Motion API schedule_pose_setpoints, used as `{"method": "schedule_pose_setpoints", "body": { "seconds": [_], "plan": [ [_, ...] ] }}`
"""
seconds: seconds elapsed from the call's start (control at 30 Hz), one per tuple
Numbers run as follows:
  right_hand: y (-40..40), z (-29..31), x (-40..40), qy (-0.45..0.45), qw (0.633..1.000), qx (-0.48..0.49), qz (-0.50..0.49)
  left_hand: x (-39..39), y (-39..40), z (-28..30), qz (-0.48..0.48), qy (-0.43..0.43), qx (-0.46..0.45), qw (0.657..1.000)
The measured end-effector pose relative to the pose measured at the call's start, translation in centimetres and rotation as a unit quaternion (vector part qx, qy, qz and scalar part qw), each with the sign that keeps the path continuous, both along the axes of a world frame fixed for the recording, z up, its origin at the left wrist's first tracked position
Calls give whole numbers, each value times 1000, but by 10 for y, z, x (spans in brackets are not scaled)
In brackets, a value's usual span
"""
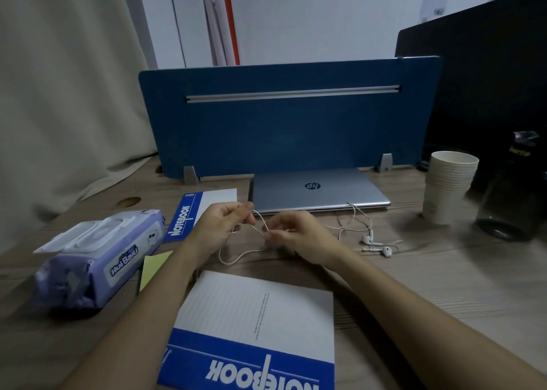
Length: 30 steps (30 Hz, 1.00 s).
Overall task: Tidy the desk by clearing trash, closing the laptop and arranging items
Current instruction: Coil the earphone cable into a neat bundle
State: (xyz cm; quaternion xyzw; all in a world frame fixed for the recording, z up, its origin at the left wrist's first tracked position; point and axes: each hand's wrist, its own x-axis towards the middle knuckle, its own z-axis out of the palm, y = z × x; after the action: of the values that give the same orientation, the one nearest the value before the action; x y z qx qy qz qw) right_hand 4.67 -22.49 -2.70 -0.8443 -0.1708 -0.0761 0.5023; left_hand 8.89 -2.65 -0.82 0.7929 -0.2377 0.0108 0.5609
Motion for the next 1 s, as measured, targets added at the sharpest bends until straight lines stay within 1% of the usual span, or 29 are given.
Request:
{"method": "schedule_pose_setpoints", "body": {
  "seconds": [0.1,0.2,0.27,0.33,0.43,0.53,0.63,0.7,0.77,0.8,0.83,0.87,0.9,0.93,1.0],
  "plan": [
    [-5,1,3,-12,998,49,-29,1,1,-1,-5,16,-8,1000],
    [-16,3,7,-26,990,106,-91,3,6,-1,-13,36,-27,999],
    [-27,4,10,-26,978,139,-151,5,11,2,-21,68,-87,994],
    [-42,7,13,-24,961,178,-210,7,18,5,-22,104,-163,981],
    [-68,13,14,-6,918,266,-293,13,29,7,-26,133,-235,962],
    [-90,15,12,12,871,358,-337,16,35,6,-39,153,-283,946],
    [-104,13,11,21,835,411,-367,17,36,7,-68,183,-327,925],
    [-112,13,11,15,803,449,-390,18,38,9,-84,201,-368,904],
    [-122,11,12,7,768,483,-421,18,43,12,-86,218,-410,881],
    [-126,9,13,10,758,485,-437,18,45,13,-81,224,-419,876],
    [-130,6,15,20,758,470,-452,17,45,14,-74,225,-414,879],
    [-131,2,16,34,770,436,-465,16,44,14,-67,220,-399,888],
    [-130,0,18,44,794,380,-473,15,41,13,-65,211,-374,901],
    [-126,-1,19,45,826,306,-471,14,37,13,-65,197,-342,916],
    [-109,1,17,6,889,142,-436,11,28,11,-69,166,-272,945]
  ]
}}
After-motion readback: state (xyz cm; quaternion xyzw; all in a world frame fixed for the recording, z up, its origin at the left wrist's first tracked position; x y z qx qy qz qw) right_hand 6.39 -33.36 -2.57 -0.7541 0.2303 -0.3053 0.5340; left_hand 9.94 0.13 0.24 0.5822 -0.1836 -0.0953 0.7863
